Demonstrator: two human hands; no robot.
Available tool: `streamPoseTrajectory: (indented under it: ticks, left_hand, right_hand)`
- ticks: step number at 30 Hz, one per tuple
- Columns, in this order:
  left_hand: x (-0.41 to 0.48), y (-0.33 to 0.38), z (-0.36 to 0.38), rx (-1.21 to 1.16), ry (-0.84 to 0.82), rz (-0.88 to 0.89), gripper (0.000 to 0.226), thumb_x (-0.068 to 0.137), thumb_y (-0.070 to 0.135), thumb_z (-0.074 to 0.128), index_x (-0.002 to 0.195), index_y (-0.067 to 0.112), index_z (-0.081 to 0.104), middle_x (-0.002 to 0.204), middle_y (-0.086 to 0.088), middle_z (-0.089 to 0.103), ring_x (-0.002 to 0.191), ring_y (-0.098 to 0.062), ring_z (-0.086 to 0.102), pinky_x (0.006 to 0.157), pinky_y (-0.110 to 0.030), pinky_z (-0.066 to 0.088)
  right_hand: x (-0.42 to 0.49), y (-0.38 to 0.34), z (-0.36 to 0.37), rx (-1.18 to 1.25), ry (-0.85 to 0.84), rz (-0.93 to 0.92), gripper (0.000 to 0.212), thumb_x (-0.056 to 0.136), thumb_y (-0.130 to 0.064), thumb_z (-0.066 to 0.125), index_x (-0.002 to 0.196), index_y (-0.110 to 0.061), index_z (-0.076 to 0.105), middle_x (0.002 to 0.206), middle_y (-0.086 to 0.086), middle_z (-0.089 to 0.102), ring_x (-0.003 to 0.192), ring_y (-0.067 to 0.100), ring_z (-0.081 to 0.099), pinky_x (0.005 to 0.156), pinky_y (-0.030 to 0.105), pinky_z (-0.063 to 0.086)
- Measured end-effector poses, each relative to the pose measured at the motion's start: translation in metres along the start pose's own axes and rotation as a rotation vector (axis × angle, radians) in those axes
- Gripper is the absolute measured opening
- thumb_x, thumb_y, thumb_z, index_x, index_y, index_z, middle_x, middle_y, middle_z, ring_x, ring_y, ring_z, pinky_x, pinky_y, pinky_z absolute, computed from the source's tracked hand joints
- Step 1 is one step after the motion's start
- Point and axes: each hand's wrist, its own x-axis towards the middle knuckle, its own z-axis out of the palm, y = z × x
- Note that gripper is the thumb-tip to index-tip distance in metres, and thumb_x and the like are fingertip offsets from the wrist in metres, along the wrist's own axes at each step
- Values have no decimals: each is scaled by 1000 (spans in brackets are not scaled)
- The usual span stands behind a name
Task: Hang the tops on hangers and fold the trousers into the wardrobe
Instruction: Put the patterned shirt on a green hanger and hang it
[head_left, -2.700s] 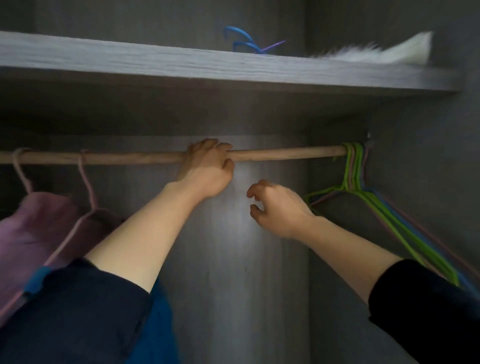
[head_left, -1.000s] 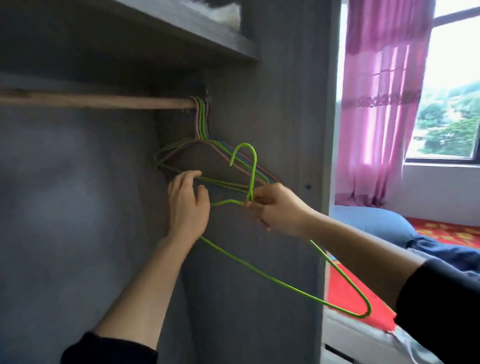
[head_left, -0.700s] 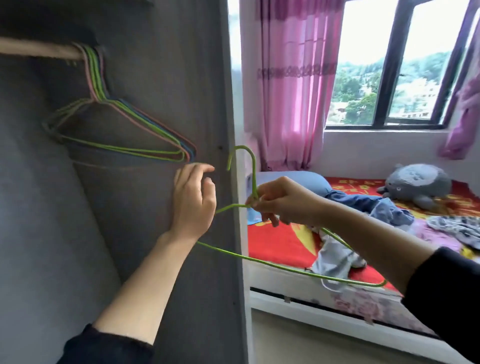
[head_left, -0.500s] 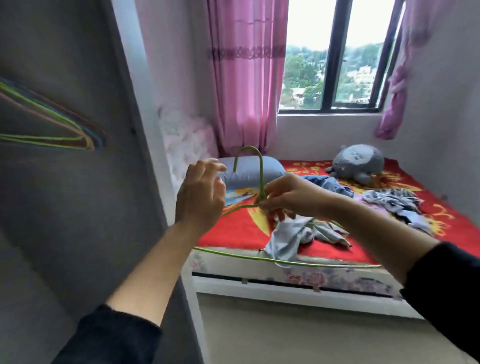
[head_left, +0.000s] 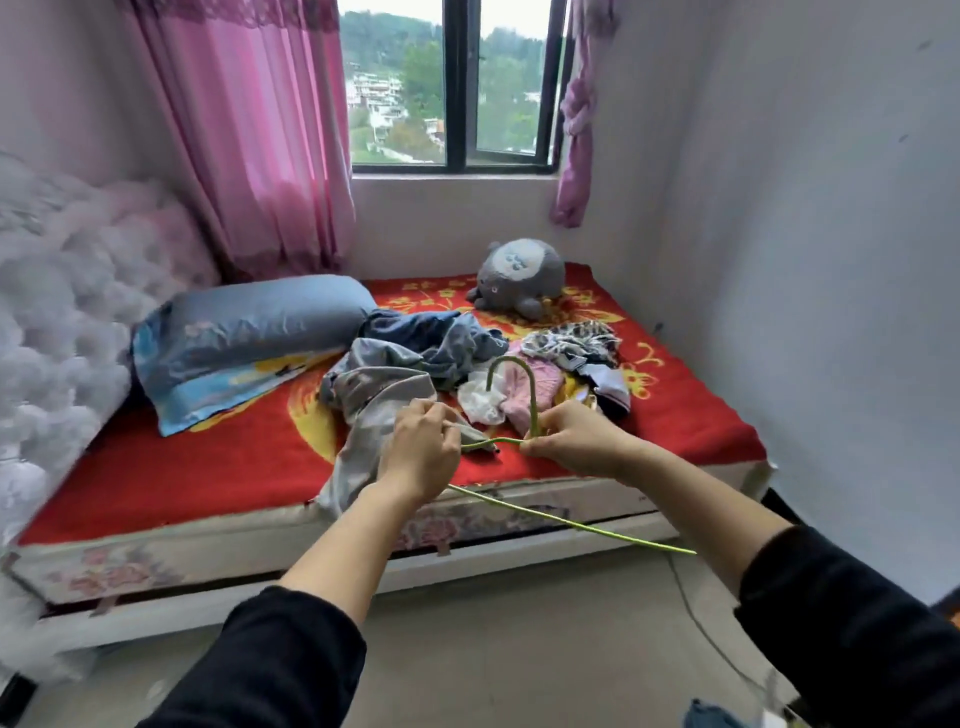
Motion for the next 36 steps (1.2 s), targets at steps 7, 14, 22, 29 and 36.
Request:
streamPoseTrajectory:
  ticks: [7,14,22,29,36]
  left_hand:
    - [79,12,100,15,-151,-26,28,91,21,45,112,13,62,124,-7,52,122,-22,40,101,-36,35]
    - [196,-10,186,32,-311,-82,30,93,20,43,115,10,60,123,-12,51,121,-28,41,104,-38,33]
    - [321,-28,254,48,-485,-169,32,92,18,41,117,8,58,125,-19,51,117,-36,48,103,-39,37]
    - [393,-18,317,13,-588,-180,34,94,16,41,122,5,55,128,-20,48,119,-34,47,101,-36,37]
    - [475,4,386,20,-594,-227,38,93,18,42,128,8,52,133,-17,48,122,-32,46,103,-37,37]
  right_hand:
    - [65,97,-25,71,27,202,28,84,-19,65,85,9,65,52,-7,44,33,-2,36,37,14,30]
    - [179,166,-50,87,59,340,22,85,-19,61,66,-9,55,57,-5,43,48,6,38,45,19,32]
    - [279,227,-82,111,206,564,44,89,-37,60,56,-14,42,60,2,39,57,16,36,55,32,27]
    - [341,285,-120,146,334,711,52,83,-43,63,51,-20,29,51,-4,34,50,16,34,50,33,27]
    - [441,358,-167,50,320,724,44,88,-39,53,53,-14,45,60,3,50,72,30,52,62,32,31]
